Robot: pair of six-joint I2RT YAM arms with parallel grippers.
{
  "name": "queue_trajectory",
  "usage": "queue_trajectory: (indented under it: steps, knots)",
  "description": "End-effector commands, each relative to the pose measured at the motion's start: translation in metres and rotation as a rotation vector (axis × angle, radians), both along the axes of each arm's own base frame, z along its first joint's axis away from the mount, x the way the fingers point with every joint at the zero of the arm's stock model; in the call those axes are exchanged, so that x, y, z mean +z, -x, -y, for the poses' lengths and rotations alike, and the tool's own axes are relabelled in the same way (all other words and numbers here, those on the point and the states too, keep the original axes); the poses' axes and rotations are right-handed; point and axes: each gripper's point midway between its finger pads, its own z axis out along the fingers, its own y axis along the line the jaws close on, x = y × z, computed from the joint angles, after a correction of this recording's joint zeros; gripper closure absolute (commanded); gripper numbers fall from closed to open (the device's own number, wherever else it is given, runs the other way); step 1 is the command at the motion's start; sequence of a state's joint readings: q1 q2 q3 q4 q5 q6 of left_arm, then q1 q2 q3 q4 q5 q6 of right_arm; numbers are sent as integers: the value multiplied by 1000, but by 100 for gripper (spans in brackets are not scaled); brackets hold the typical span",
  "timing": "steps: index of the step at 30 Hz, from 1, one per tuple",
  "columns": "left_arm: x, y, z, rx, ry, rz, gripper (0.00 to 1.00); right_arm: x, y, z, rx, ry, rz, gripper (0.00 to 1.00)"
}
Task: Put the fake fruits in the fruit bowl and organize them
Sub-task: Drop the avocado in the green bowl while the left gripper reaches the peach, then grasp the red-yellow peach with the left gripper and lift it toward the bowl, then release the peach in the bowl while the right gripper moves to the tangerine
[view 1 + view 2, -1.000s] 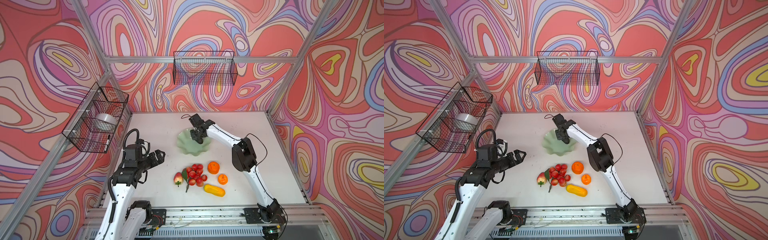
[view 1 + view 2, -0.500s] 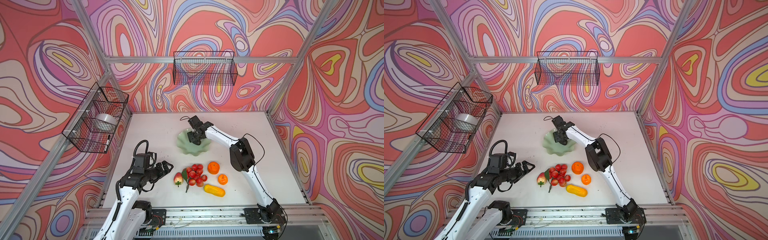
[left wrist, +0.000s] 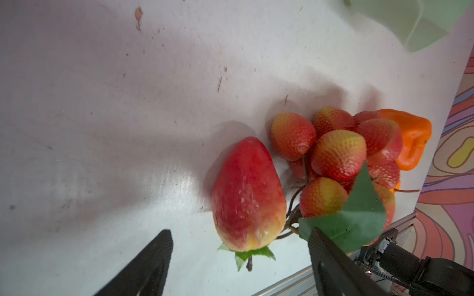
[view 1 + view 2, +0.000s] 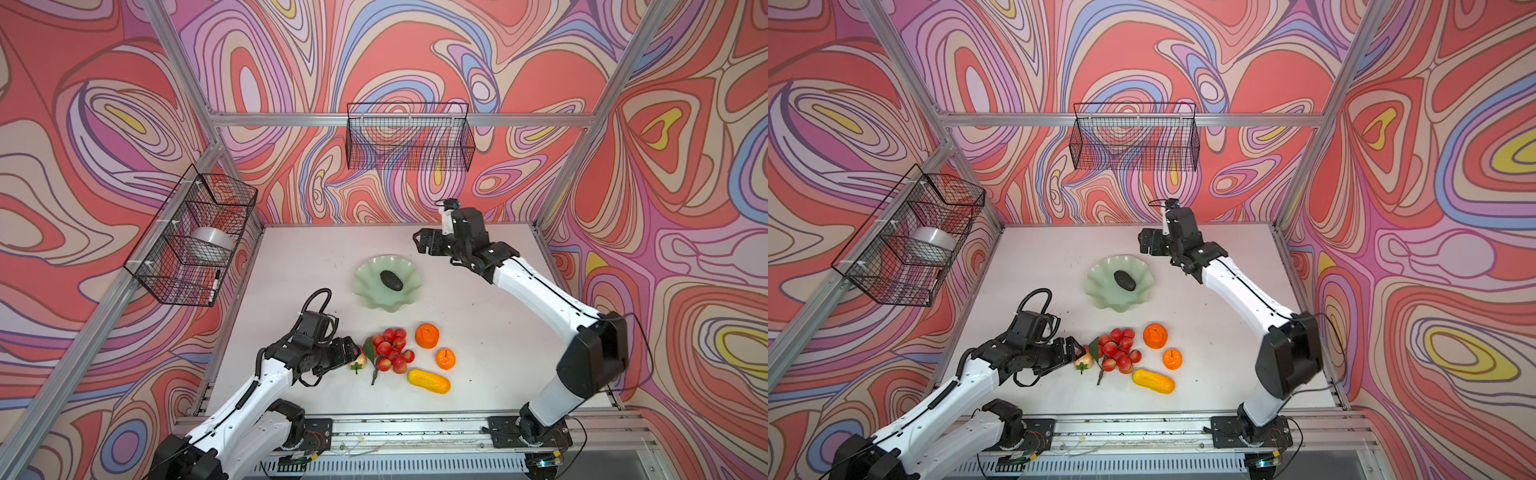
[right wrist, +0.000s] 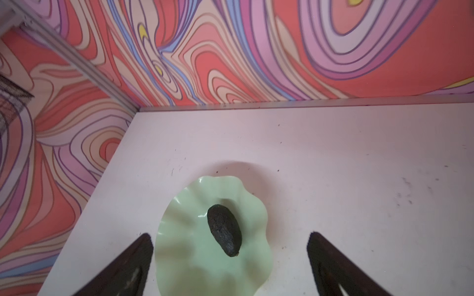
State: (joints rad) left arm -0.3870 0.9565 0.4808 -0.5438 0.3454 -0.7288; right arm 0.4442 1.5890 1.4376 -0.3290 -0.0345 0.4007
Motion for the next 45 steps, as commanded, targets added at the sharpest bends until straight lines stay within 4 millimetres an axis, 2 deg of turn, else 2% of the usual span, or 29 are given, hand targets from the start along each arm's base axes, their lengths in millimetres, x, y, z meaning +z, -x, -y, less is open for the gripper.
queue_trajectory:
  steps: [1,6,8,10,12,14,17,20,22,25,29,32,34,36,40,45]
  knots:
    - [-5,-7,6,-29,-23,23,14,-26,8,11,-41,-25,-58,2]
    - [-15,-11,17,-52,-26,7,16,-36,12,24,-74,-32,-88,2]
    - [-23,-8,19,-58,-31,-19,22,-37,12,25,-77,-35,-94,2]
    - [-28,-5,18,-56,-40,-41,33,-38,10,26,-80,-36,-93,1]
    - [-29,-4,12,-40,-67,-47,44,-38,9,28,-85,-36,-93,2]
    - [-23,-1,3,-11,-100,-43,48,-39,8,29,-87,-36,-94,2]
    - [0,2,-11,36,-135,-1,55,-45,6,29,-90,-33,-104,2]
    - [38,-4,-18,66,-133,105,58,-52,3,29,-93,-38,-119,2]
    - [67,-14,-17,67,-114,202,58,-57,3,28,-91,-36,-133,2]
    - [103,-45,-11,51,-128,325,57,-68,9,34,-114,-15,-169,3]
    - [117,-110,21,-28,-159,371,57,-85,32,49,-138,36,-218,4]
    - [116,-158,52,-81,-147,373,59,-94,54,60,-145,60,-241,6]
    - [105,-184,69,-110,-143,349,59,-103,69,68,-152,78,-265,6]
    - [88,-204,78,-117,-168,324,59,-112,84,76,-160,102,-293,6]
    - [52,-219,82,-118,-215,235,59,-123,112,84,-138,145,-343,9]
    - [27,-233,89,-103,-228,170,54,-131,151,95,-134,131,-382,9]
